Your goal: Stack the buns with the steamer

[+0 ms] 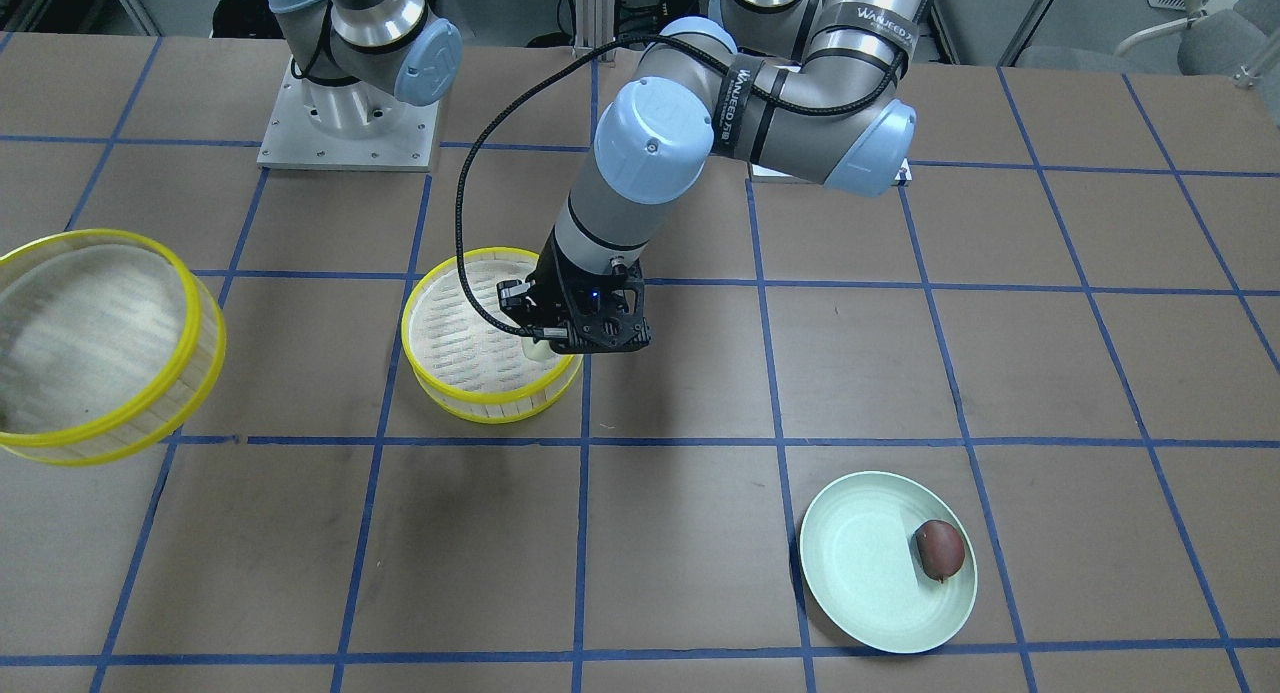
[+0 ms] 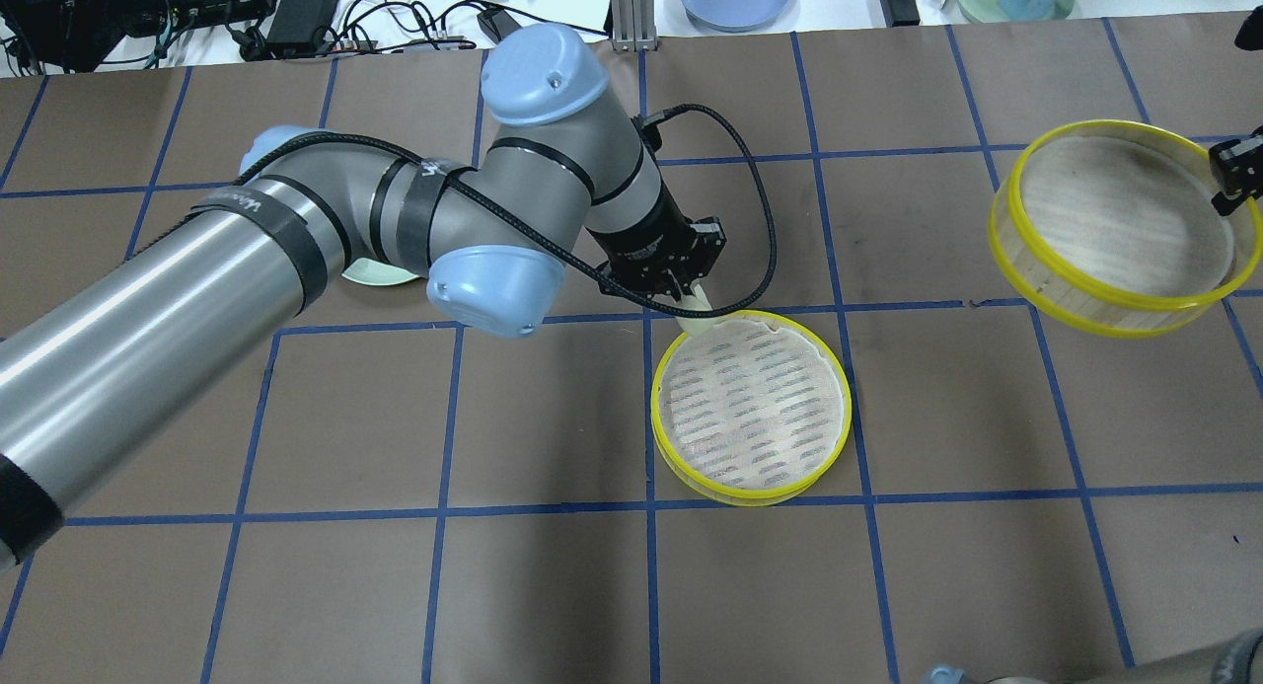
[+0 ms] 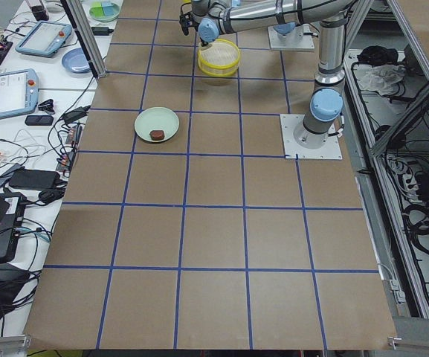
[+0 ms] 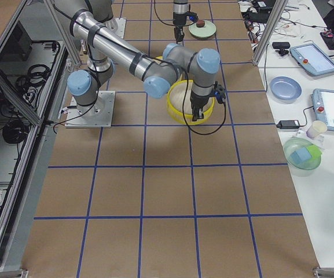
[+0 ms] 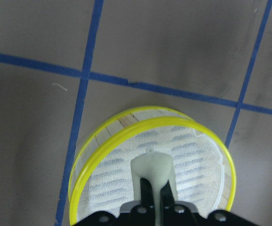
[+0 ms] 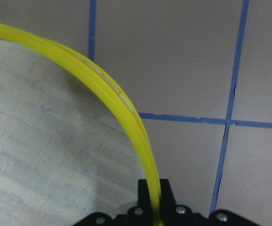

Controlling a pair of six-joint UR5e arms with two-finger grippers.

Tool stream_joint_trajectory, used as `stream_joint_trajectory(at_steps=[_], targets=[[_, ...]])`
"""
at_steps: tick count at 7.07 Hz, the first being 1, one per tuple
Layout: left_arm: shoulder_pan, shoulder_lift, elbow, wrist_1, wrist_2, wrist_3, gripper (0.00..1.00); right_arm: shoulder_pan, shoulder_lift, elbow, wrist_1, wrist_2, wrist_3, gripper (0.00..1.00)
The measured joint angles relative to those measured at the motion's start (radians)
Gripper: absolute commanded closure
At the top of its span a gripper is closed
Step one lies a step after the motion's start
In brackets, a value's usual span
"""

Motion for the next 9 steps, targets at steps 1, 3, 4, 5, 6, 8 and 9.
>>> stream_joint_trajectory(at_steps=[1, 3, 4, 5, 6, 8, 9], targets=[[-0.016, -0.002, -0.029, -0.002, 0.006, 0.004, 1.00, 0.054, -0.063, 0.025, 0.034, -0.022, 0.079, 1.00], [-0.040, -0.015, -0.052, -0.006, 0.016, 0.008, 0.47, 0.139, -0.165, 0.085, 0.085, -0.041, 0.218, 1.00], [-0.049, -0.019, -0.054, -0.007, 0.018, 0.009, 0.00, 0.173, -0.207, 0.120, 0.104, -0.044, 0.284, 1.00], [-0.052, -0.020, -0.054, -0.008, 0.020, 0.014, 0.00, 0.204, -0.241, 0.152, 0.131, -0.044, 0.360, 1.00], [-0.051, -0.021, -0.053, -0.009, 0.020, 0.021, 0.00, 0.230, -0.262, 0.171, 0.163, -0.044, 0.424, 1.00], [-0.044, -0.017, -0.044, -0.010, 0.019, 0.031, 0.00, 0.270, -0.274, 0.192, 0.203, -0.046, 0.493, 1.00], [-0.040, -0.015, -0.042, -0.011, 0.020, 0.032, 0.00, 0.294, -0.274, 0.208, 0.207, -0.047, 0.524, 1.00]])
